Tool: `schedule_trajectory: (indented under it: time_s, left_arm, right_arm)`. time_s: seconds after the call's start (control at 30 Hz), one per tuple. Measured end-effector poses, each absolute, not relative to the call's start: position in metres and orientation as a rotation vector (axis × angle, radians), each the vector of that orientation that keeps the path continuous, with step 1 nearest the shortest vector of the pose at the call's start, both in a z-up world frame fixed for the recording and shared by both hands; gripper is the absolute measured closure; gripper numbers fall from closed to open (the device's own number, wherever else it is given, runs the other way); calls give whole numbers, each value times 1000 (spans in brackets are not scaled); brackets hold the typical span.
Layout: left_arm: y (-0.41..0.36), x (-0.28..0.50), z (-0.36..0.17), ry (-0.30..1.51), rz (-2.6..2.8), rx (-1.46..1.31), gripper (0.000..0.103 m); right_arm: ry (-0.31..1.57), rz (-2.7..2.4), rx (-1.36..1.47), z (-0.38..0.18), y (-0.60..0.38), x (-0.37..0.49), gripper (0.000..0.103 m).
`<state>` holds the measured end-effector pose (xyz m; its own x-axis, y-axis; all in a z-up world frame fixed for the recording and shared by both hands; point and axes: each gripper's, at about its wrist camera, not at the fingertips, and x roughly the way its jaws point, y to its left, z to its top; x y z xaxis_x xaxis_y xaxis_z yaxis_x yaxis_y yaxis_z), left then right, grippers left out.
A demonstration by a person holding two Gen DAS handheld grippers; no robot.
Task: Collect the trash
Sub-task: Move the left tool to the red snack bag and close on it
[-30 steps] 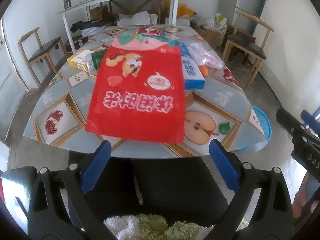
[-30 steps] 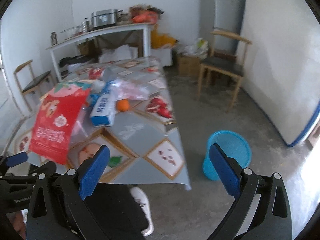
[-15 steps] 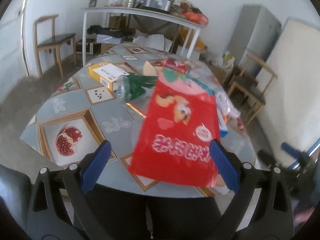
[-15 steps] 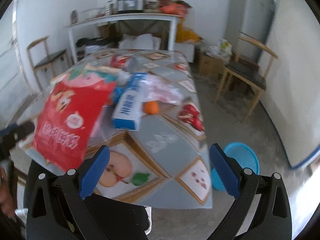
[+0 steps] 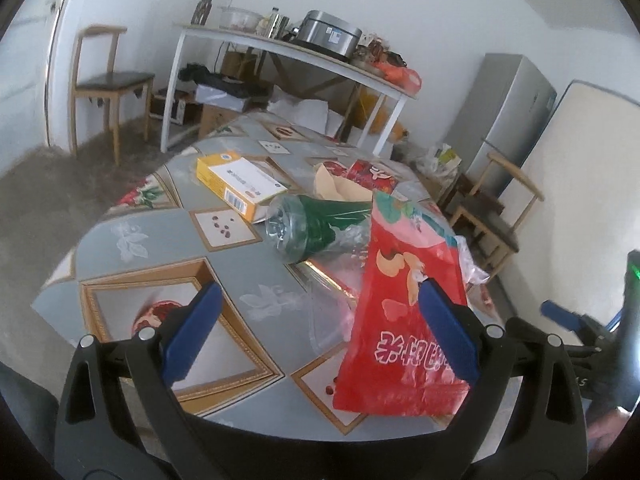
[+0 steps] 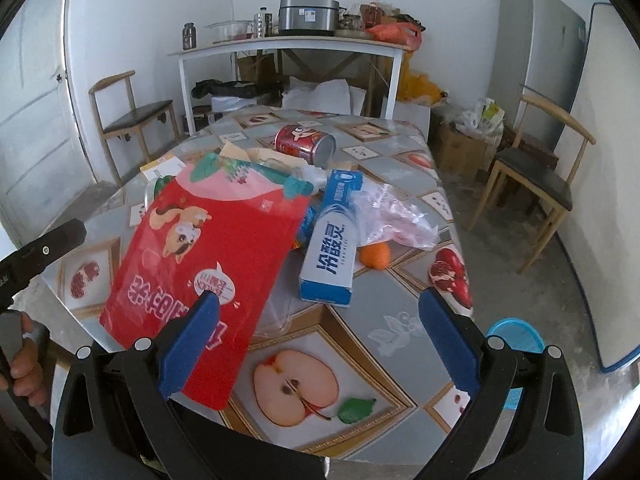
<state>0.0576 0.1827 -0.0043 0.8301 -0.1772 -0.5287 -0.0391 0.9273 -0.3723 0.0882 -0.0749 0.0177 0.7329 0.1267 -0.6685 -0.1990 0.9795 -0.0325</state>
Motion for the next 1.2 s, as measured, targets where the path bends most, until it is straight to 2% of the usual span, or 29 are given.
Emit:
schedule_trajectory:
  time_s: [0.4, 0.8, 0.97, 1.2]
  left_arm:
    - [192, 77, -24, 656, -208, -471, 9]
    - [210, 113, -68, 785, -453, -744, 11]
    - [202, 134, -81, 846, -523, -778, 29]
    - [200, 132, -76, 844, -536, -779, 41]
  right_arm:
    - [765, 170, -87, 13, -72, 101, 6]
    - [779, 156, -31, 7, -85, 100, 6]
    - [790, 156, 9, 6, -94, 102, 6]
    - [791, 151, 26, 5, -100, 101, 6]
